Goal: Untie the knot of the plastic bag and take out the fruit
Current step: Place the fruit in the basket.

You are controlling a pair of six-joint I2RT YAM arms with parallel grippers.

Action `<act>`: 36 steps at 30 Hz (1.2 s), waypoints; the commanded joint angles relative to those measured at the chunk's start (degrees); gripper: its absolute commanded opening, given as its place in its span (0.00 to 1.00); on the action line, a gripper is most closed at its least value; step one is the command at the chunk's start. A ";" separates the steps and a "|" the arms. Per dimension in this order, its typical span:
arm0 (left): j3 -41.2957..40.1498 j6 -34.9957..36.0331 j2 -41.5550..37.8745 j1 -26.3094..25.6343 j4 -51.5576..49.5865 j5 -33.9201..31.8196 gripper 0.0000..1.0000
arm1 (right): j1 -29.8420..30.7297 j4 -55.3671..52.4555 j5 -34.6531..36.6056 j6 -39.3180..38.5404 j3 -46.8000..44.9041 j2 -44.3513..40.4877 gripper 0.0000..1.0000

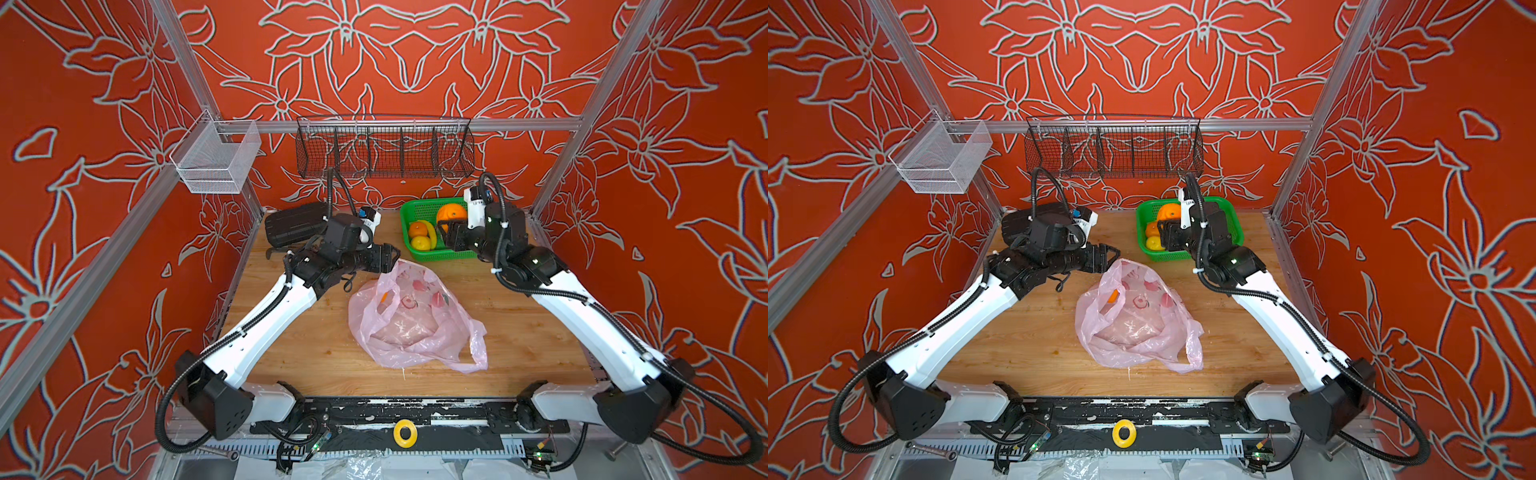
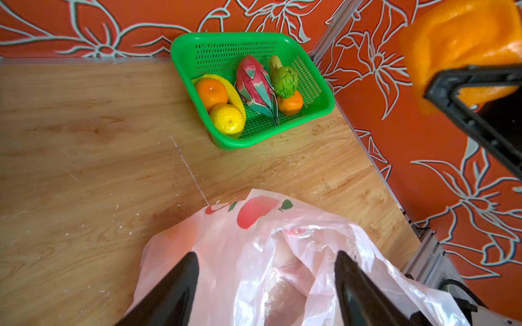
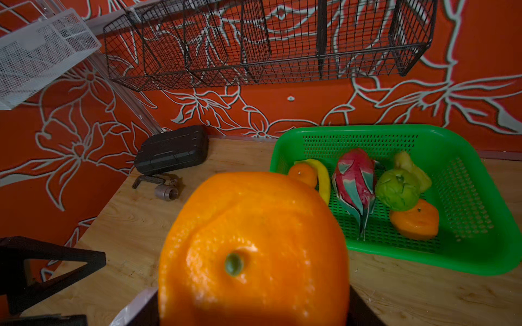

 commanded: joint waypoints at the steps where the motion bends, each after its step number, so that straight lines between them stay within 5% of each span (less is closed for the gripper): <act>1: 5.16 4.55 4.83 0.29 -5.53 3.24 0.76 | -3.24 -5.08 -8.71 -0.66 3.97 4.43 0.51; 6: 9.83 5.86 11.45 0.28 -7.60 4.21 0.76 | -6.83 -5.80 -12.49 -0.44 7.43 11.87 0.50; 22: -4.76 1.64 18.06 0.03 -4.73 13.38 0.07 | -8.33 -4.70 -4.98 -5.15 19.98 34.48 0.48; 32: -8.56 0.44 16.05 0.03 -2.52 10.78 0.03 | -8.34 -6.25 0.61 -7.98 35.71 50.99 0.48; 36: -9.07 -0.05 14.54 -0.02 -1.77 11.23 0.18 | -8.42 -7.54 3.14 -8.40 43.61 57.97 0.48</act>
